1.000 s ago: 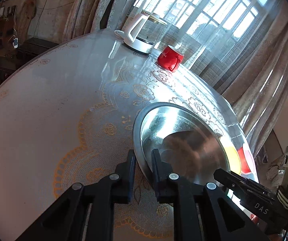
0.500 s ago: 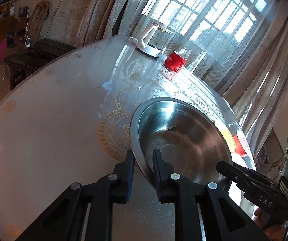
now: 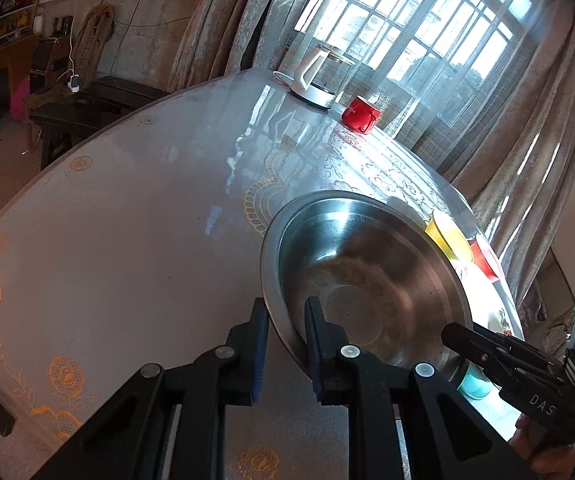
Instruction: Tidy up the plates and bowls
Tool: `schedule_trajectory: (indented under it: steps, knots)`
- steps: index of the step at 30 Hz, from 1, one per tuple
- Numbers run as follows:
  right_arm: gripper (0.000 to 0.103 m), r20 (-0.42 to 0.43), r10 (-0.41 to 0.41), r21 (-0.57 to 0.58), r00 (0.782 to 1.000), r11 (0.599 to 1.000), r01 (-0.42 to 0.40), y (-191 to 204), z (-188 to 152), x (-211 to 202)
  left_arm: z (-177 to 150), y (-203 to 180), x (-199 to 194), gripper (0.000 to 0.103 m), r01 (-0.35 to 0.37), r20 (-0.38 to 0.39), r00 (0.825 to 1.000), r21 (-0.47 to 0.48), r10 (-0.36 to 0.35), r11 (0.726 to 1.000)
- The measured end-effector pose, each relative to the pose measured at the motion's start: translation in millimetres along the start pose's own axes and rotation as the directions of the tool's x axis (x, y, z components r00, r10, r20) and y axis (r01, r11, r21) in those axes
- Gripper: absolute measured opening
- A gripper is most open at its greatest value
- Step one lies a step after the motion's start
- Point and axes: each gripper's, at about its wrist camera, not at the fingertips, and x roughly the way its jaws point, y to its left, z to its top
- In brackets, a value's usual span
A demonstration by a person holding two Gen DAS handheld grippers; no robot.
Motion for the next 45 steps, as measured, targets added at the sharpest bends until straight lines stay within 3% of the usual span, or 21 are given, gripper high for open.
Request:
schedule_trajectory:
  steps: [7,14,45]
  knots:
    - [0.030,-0.005,0.041,0.025,0.999,0.999,-0.040,3.3,-15.6,2.4,-8.7,5.1,-1.3,0.018,-0.046,-0.009,0.999,0.006,0.046,0.999]
    - [0.030,-0.016,0.053,0.050,0.998,0.997,-0.052,-2.0,-24.9,5.9,-13.8,-5.6,-0.6,0.018,-0.094,0.018,0.996,0.070,0.093,0.993]
    - [0.033,0.021,0.136,0.131,0.990,0.982,-0.138,-20.1,-44.2,-6.2,-9.2,-28.0,21.1,0.018,-0.174,0.022,0.985,0.143,0.172,0.974]
